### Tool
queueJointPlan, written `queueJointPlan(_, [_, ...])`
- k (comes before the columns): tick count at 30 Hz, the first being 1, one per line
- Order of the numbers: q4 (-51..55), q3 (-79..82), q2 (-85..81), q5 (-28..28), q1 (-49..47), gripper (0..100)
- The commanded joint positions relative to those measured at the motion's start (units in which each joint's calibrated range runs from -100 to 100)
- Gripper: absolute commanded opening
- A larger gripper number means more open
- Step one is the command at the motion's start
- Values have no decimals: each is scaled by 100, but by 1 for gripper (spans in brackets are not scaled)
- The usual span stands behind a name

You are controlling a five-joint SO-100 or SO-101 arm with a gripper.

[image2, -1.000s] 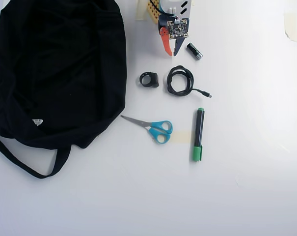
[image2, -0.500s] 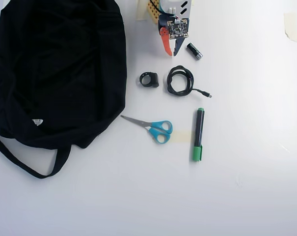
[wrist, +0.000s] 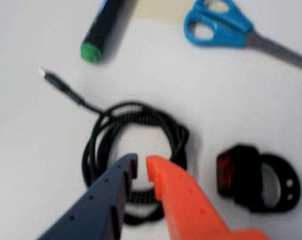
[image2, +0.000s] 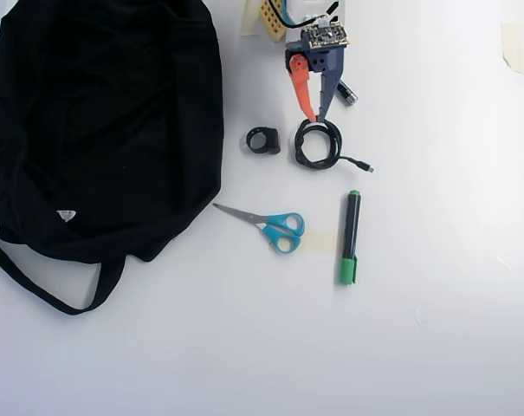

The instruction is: Put the cable into the black bag

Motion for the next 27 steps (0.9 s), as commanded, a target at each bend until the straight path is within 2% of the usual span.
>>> queueJointPlan(1, [-1209,-687,837,-19,-4,2])
queueJointPlan(8, [-2483,-2044,2364,-19,63,2])
queueJointPlan(17, [-2432,-4605,4182,-13,153,2])
queueJointPlan(27, [-2406,-6617,5667,29,265,2])
